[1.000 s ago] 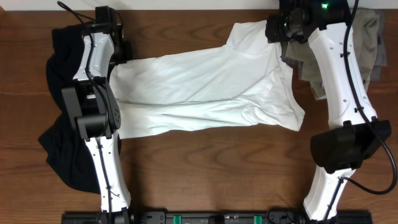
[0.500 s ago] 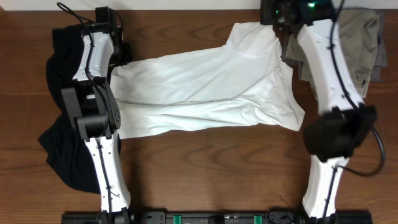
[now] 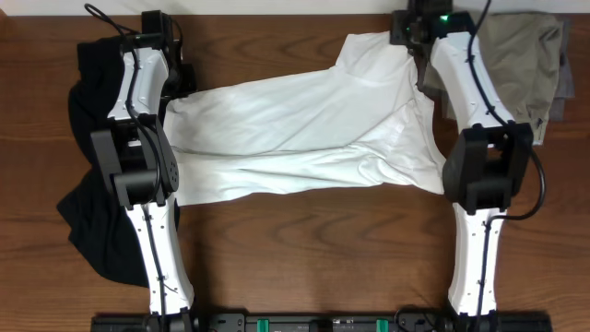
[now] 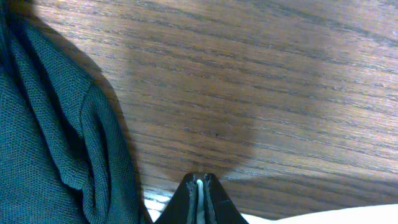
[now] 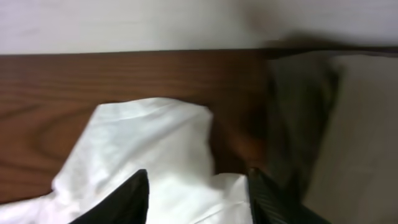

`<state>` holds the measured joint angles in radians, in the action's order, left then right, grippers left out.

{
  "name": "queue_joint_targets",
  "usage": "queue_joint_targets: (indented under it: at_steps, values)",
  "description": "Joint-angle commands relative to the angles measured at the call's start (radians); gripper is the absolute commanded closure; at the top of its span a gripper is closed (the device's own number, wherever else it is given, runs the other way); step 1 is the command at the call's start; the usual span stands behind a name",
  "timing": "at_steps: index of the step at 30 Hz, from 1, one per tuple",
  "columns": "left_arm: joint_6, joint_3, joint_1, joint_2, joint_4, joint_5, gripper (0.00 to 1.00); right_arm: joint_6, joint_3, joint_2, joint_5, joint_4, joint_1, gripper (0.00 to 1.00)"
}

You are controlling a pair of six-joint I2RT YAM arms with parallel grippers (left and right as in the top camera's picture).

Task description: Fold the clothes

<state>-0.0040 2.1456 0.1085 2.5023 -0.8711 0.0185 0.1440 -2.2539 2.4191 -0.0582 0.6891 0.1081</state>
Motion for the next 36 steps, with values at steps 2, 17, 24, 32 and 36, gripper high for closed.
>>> queue_joint_targets:
  at_steps: [2,17,24,32,36]
  values:
    - [-0.016,0.005,0.003,-0.039,-0.005,-0.012,0.94,0.020,-0.008,0.043,0.028,0.001,-0.026,0.54]
    - [-0.016,0.005,0.005,-0.039,-0.001,-0.013,0.94,0.021,-0.008,0.104,0.119,-0.035,-0.036,0.58]
    - [-0.015,0.005,0.005,-0.039,0.000,-0.013,0.94,0.037,-0.008,0.130,0.119,-0.073,-0.035,0.75]
    - [-0.015,0.005,0.004,-0.039,0.001,-0.065,0.94,0.066,-0.008,0.132,0.120,-0.130,-0.035,0.99]
    - [-0.016,0.005,0.009,-0.040,0.005,-0.065,0.94,0.068,-0.011,0.127,0.154,-0.126,-0.034,0.99]
